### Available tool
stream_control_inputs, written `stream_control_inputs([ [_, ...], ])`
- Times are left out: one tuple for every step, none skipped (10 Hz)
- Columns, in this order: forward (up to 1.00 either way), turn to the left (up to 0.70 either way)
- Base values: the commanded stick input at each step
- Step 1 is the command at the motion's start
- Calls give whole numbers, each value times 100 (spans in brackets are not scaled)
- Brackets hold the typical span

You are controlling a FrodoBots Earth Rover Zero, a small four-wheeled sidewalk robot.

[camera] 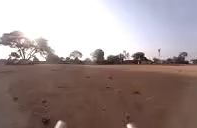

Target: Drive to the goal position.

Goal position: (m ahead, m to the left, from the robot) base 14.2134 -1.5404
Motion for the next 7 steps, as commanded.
stream_control_inputs([
  [70,0],
  [70,0],
  [70,0],
  [70,0],
  [70,0],
  [70,0],
  [70,0],
])
